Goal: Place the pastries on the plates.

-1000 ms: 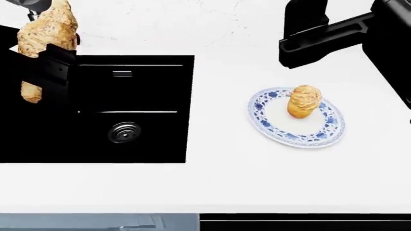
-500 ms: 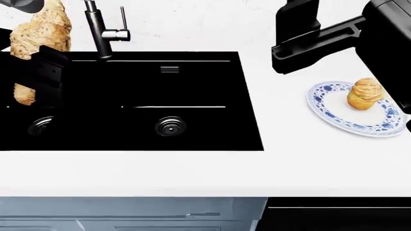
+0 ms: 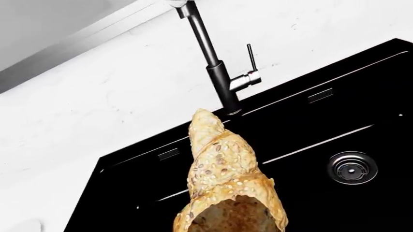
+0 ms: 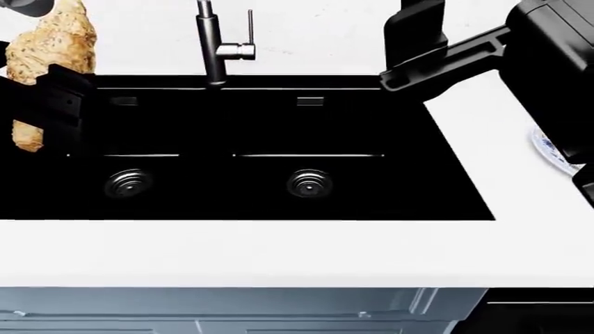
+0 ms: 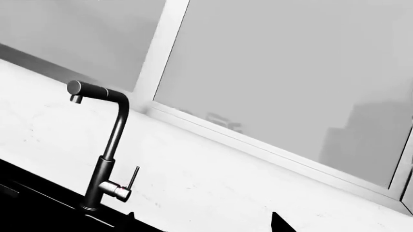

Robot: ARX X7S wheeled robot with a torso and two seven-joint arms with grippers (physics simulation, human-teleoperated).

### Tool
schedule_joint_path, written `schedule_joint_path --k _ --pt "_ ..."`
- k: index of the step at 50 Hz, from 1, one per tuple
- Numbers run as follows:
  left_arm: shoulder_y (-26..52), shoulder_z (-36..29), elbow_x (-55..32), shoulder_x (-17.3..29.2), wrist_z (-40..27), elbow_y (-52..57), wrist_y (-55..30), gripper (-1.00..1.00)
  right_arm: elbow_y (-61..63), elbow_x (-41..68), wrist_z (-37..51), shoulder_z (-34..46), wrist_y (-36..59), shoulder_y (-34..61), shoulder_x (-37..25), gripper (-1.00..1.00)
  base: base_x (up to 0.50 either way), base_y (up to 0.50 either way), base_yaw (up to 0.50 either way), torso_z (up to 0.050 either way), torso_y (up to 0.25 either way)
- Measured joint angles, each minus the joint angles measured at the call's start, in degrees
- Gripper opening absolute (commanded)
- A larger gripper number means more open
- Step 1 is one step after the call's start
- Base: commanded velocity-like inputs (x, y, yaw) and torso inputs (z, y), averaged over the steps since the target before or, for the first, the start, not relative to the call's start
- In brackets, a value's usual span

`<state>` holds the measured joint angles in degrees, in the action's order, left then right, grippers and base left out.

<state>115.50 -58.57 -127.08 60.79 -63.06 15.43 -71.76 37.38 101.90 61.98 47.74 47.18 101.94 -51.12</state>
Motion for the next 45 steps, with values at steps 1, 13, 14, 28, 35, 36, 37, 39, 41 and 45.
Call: schedule_joint_path --k 1,13,14,28,35,36,37,39,41,45 --pt "0.0 0.0 0.01 0.02 0.01 0.0 0.0 -1.0 0.01 -0.08 -0.05 0.02 0.03 -0.01 0.05 1.0 0.15 0.5 0.0 0.0 0.0" --pt "-0.13 -0.05 0.06 0.14 0.05 0.09 -0.02 -1.0 0.11 -1.05 -0.65 0.29 0.34 -0.25 0.55 1.0 0.16 0.5 0.0 0.0 0.001" --pt "-0.15 -0.07 0.05 0.15 0.03 0.11 -0.03 -1.0 0.11 -1.07 -0.65 0.32 0.38 -0.23 0.58 1.0 0.08 0.5 0.0 0.0 0.0" --pt "-0.17 -0.24 -0.19 0.32 -0.17 0.38 -0.12 -1.0 0.18 -0.89 -0.37 0.45 0.92 0.31 0.89 1.0 0.0 0.5 0.0 0.0 0.001" --pt "-0.11 -0.33 -0.33 0.33 -0.28 0.41 -0.15 -1.0 0.14 -0.93 -0.42 0.38 0.96 0.38 0.93 1.0 0.0 0.5 0.0 0.0 0.0" --pt "-0.09 -0.34 -0.35 0.33 -0.3 0.4 -0.17 -1.0 0.13 -0.96 -0.44 0.38 0.96 0.36 0.94 1.0 0.0 0.5 0.0 0.0 0.0" --pt "-0.06 -0.35 -0.38 0.33 -0.31 0.39 -0.18 -1.0 0.11 -0.99 -0.46 0.38 0.95 0.35 0.96 1.0 0.0 0.5 0.0 0.0 0.0" --pt "-0.01 -0.36 -0.42 0.35 -0.33 0.37 -0.22 -1.0 0.07 -1.05 -0.52 0.36 0.94 0.33 0.99 1.0 0.0 0.5 0.0 0.0 0.005" --pt "0.02 -0.38 -0.44 0.37 -0.33 0.35 -0.25 -1.0 0.03 -1.11 -0.58 0.34 0.91 0.3 1.02 1.0 0.0 0.5 0.0 0.0 0.0" --pt "0.01 -0.39 -0.4 0.4 -0.29 0.33 -0.29 -1.0 -0.01 -1.27 -0.72 0.3 0.82 0.18 1.09 1.0 0.0 0.5 0.0 0.0 0.0"
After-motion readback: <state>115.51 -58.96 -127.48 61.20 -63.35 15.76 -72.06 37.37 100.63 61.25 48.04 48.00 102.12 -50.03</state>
